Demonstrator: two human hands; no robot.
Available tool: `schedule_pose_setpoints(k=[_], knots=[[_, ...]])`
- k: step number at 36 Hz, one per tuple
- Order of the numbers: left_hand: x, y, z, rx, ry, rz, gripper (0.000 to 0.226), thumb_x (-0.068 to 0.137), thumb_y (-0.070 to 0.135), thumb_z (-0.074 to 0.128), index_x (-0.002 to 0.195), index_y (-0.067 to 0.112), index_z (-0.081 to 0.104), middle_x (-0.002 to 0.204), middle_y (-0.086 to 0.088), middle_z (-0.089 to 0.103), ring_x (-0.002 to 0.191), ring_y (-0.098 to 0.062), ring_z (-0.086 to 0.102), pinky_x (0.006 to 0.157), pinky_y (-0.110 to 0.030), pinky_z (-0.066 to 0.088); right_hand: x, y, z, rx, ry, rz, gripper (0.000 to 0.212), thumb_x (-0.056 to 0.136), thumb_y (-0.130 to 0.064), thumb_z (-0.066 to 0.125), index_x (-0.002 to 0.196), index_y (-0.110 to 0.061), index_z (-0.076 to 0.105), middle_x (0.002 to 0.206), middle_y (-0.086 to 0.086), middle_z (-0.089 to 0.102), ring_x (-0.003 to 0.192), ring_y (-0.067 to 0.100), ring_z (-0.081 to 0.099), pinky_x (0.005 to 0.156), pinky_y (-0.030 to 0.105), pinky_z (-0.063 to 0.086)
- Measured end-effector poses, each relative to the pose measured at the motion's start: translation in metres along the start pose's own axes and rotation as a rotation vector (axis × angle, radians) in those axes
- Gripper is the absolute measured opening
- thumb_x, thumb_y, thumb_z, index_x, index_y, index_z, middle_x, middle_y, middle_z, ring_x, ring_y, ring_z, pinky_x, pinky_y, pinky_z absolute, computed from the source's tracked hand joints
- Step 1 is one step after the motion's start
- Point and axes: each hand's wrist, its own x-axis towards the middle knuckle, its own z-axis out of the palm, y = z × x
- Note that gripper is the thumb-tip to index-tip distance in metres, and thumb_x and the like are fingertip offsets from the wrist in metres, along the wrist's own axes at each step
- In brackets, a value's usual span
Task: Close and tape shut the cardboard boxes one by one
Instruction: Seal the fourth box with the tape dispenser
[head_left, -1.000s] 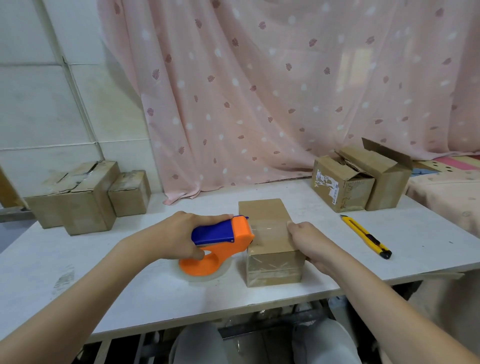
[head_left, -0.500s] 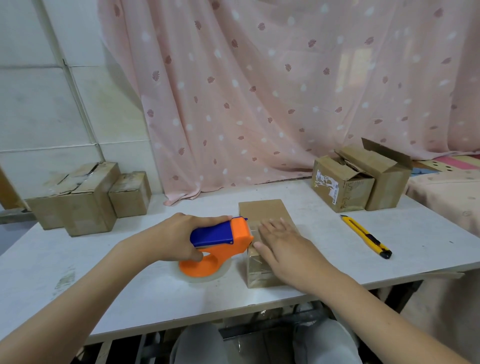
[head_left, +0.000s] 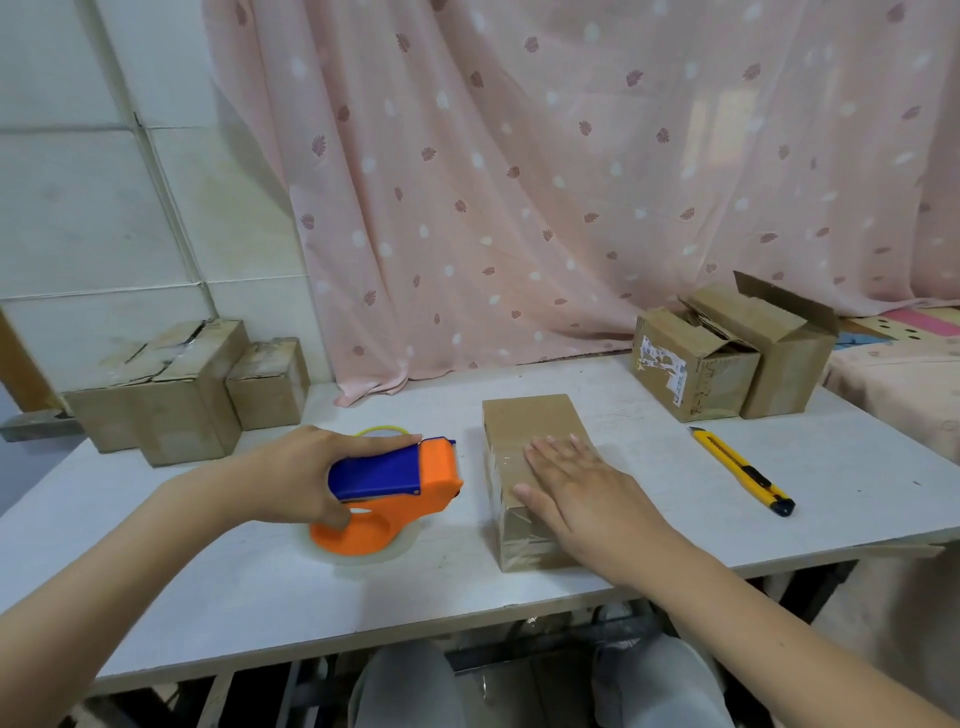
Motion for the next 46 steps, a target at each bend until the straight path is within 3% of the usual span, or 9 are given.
schedule_pose_setpoints(k=[5, 11, 17, 23, 29, 33, 36, 41, 46], knots=[[0.002, 0.003, 0.007, 0.039, 0.083, 0.018, 0.090, 0.076, 0.031, 0.066, 0.127, 0.080, 0.010, 0.071, 0.011, 0.053, 0.066, -0.007, 0.051, 0.055, -0.015, 0.036, 0.015, -0.006, 0.000, 0.147, 0.083, 0.105, 0.055, 0.103, -0.054, 0.019, 0.124, -0.020, 0.057, 0.131, 0.002, 0.057, 0.137, 0.020, 0.038, 0.123, 0.057, 0.006], [0.005, 0.005, 0.008, 0.017, 0.079, 0.034, 0.090, 0.076, 0.031, 0.066, 0.134, 0.077, 0.015, 0.070, 0.013, 0.052, 0.064, -0.007, 0.050, 0.055, -0.015, 0.035, 0.047, -0.020, -0.019, 0.299, -0.076, 0.495, 0.056, 0.091, -0.066, 0.046, 0.128, -0.024, 0.047, 0.141, 0.018, 0.048, 0.137, 0.047, 0.031, 0.110, 0.070, 0.019], [0.004, 0.008, 0.008, 0.049, 0.097, 0.045, 0.089, 0.079, 0.032, 0.066, 0.135, 0.074, 0.013, 0.071, 0.018, 0.049, 0.065, -0.003, 0.048, 0.055, -0.013, 0.034, 0.095, -0.025, -0.015, 0.263, -0.323, 0.679, 0.125, 0.069, -0.070, 0.061, 0.155, -0.018, -0.013, 0.153, 0.028, 0.032, 0.139, 0.051, 0.026, 0.111, 0.061, 0.029], [0.003, 0.005, 0.009, 0.025, 0.090, 0.043, 0.091, 0.077, 0.030, 0.067, 0.134, 0.076, 0.012, 0.071, 0.017, 0.048, 0.065, -0.005, 0.049, 0.055, -0.015, 0.032, 0.075, -0.025, -0.039, 0.242, -0.281, 0.441, 0.067, 0.092, -0.044, 0.066, 0.140, -0.002, 0.048, 0.145, 0.020, 0.046, 0.134, 0.039, 0.044, 0.106, 0.044, 0.038], [0.005, 0.008, 0.008, 0.037, 0.082, 0.041, 0.090, 0.077, 0.033, 0.067, 0.138, 0.073, 0.015, 0.071, 0.018, 0.047, 0.066, -0.004, 0.048, 0.055, -0.014, 0.031, 0.080, -0.026, -0.049, 0.332, -0.312, 0.545, 0.112, 0.085, -0.051, 0.067, 0.152, -0.002, -0.009, 0.138, 0.015, 0.048, 0.107, 0.032, 0.052, 0.082, 0.036, 0.044], [0.001, 0.004, 0.009, -0.049, 0.087, 0.050, 0.092, 0.077, 0.027, 0.069, 0.132, 0.075, 0.014, 0.069, 0.016, 0.049, 0.061, -0.003, 0.049, 0.055, -0.012, 0.037, 0.075, -0.011, -0.056, 0.568, -0.263, 0.530, 0.095, 0.083, -0.043, 0.073, 0.145, -0.006, 0.011, 0.093, 0.002, 0.071, 0.078, 0.016, 0.063, 0.064, 0.029, 0.044], [0.000, 0.006, 0.013, -0.101, 0.107, 0.070, 0.093, 0.075, 0.024, 0.070, 0.132, 0.075, 0.016, 0.066, 0.018, 0.051, 0.062, 0.000, 0.051, 0.055, -0.014, 0.039, 0.071, 0.003, -0.059, 0.640, -0.254, 0.502, 0.073, 0.079, -0.043, 0.076, 0.131, -0.005, 0.041, 0.047, -0.005, 0.055, 0.037, 0.012, 0.052, 0.052, 0.022, 0.039], [-0.005, -0.013, 0.013, -0.055, 0.141, 0.025, 0.092, 0.075, 0.031, 0.070, 0.131, 0.079, 0.016, 0.071, 0.016, 0.053, 0.068, -0.009, 0.054, 0.055, -0.016, 0.038, 0.053, 0.033, -0.062, 0.818, -0.228, 0.536, 0.074, 0.056, -0.056, 0.079, 0.111, -0.007, 0.064, 0.086, 0.012, 0.054, 0.062, 0.031, 0.050, 0.054, 0.038, 0.045], [-0.005, -0.002, 0.012, 0.018, 0.166, 0.020, 0.089, 0.076, 0.031, 0.067, 0.129, 0.078, 0.013, 0.069, 0.014, 0.052, 0.068, -0.006, 0.052, 0.055, -0.014, 0.036, 0.044, 0.049, -0.052, 1.040, -0.242, 0.512, 0.044, 0.086, -0.041, 0.068, 0.117, -0.009, 0.062, 0.094, 0.019, 0.057, 0.063, 0.034, 0.054, 0.054, 0.036, 0.043]])
